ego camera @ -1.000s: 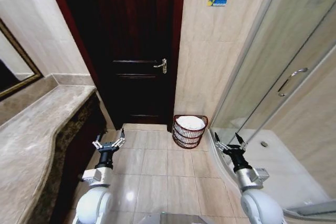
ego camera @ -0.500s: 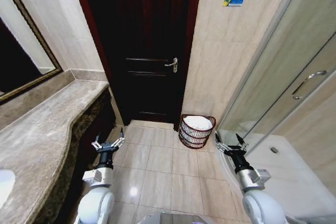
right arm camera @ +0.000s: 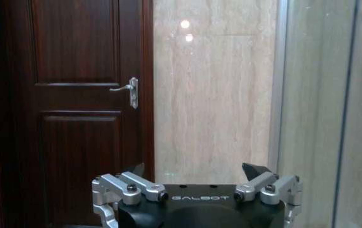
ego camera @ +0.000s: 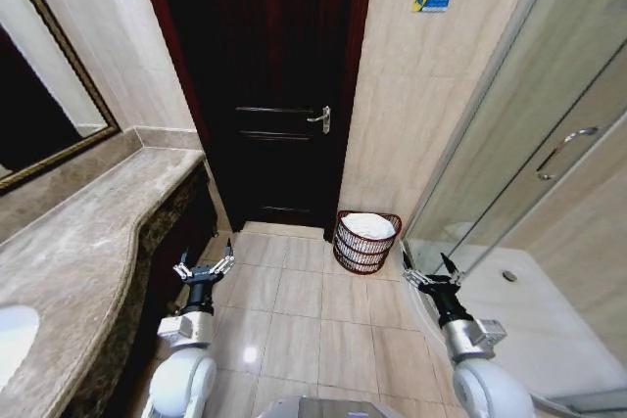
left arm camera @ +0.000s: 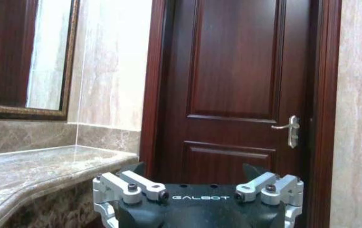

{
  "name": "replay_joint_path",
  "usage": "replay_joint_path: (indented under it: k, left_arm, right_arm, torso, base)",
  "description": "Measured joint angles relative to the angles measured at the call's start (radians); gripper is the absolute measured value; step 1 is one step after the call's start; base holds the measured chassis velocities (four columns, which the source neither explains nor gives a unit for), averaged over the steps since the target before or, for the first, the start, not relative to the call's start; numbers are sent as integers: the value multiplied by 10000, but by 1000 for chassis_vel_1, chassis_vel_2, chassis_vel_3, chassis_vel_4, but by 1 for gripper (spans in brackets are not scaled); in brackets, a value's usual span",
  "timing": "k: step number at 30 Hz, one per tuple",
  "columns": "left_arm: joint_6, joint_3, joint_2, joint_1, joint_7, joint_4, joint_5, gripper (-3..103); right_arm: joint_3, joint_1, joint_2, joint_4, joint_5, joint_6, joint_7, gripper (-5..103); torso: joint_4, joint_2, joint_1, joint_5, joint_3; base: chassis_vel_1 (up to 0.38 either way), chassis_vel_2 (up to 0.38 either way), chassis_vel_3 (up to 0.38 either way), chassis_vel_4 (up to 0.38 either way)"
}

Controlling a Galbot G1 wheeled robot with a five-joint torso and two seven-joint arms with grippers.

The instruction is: Discard the used towel into the hamper.

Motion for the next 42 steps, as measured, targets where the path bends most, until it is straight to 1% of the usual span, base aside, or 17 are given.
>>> replay_joint_path:
  k: [8,11,22,28,33,42]
  left_arm:
    - [47,142,101,-60,-47,43,76,100]
    - [132,161,104,-26,90,41,184,100]
    - [191,221,115,-34,122,133,253,100]
    - [131,269,144,-37,123,161,258,100]
    - [-111,370,152,-64,107,199,236,100]
    - [-246,351,141,-10,86,175,163,100]
  right_arm:
    - [54,-203,171,31,-40,151,-3,100]
    - [99,-296,247,60,-63,213,-10,100]
    - [174,-497,387,80,-83,431,-119,100]
    - [135,-561,480,66,-159,527,-122,100]
    - [221,-675,475,70,-160,651,-127,100]
    - [227,-715,509,73,-157,728,-141,100]
  torso:
    - [-1,1,-3,0,0]
    - [-1,1,-4,-1,-1]
    - [0,0,0,-1,0]
    - [-1,0,-1,-1,0]
    - [0,0,-1,-1,0]
    - [0,0,-1,0,0]
  base:
    - [83,-86,-96,84]
    - [72,-79,-88,68]
    - [44,-72,-63,67]
    - [25,-107,-100,29]
    - [67,-62,-82,54]
    - [48,-55,-46,50]
